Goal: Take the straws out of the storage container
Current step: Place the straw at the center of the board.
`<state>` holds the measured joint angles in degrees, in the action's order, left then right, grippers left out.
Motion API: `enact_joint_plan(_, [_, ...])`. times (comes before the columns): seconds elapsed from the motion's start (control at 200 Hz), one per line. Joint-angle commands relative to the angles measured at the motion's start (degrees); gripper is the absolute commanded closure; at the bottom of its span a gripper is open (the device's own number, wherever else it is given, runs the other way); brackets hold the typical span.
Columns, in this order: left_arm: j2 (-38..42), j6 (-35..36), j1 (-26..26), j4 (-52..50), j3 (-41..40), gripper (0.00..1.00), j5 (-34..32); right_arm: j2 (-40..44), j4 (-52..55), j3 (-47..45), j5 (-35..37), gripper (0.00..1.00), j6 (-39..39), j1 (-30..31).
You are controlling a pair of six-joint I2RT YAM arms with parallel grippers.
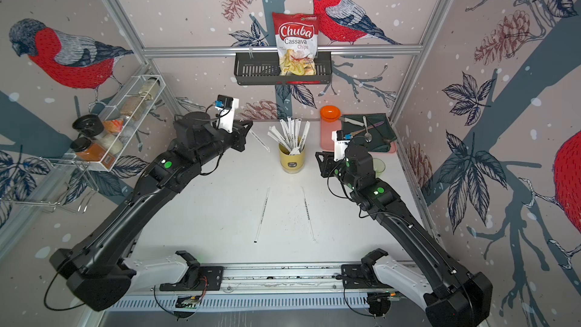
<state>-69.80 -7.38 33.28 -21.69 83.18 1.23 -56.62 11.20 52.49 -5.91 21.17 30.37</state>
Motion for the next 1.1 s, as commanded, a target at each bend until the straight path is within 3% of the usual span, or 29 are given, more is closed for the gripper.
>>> enact_joint_plan(0.0, [2.1, -1.3, 0.1, -6.5, 1.1, 1.00, -1.5, 0.3, -1.0, 0.5, -1.3, 0.68, 0.9, 0.2])
enact_joint_plan(0.4, [3.9, -7.0, 0.1, -29.1, 2.8, 1.00, -0.4, 1.6, 0.2, 0.4, -2.5, 0.68, 2.5, 1.6])
enact_joint_plan(0.56, [1.6, -9.5, 0.1, -35.1, -0.6, 1.00, 4.9, 3.7, -0.1, -1.5, -1.9, 0.68, 3.0, 2.1])
enact_joint_plan(0.665, [-1.0, -10.1, 0.1, -36.1, -3.7, 1.00, 8.4, 4.4, -0.6, -2.8, -2.1, 0.68, 3.3, 2.1])
enact_joint_plan(0.83, [-5.2, -9.2, 0.1, -36.0, -6.5, 1.00, 8.2, 5.1, -1.3, -4.0, -2.9, 0.68, 3.9, 2.4])
enact_joint_plan(1.096, [-17.5, -8.1, 0.1, -34.7, -7.2, 1.00, 11.6, 5.0, -1.7, -4.5, -3.4, 0.68, 3.5, 2.4])
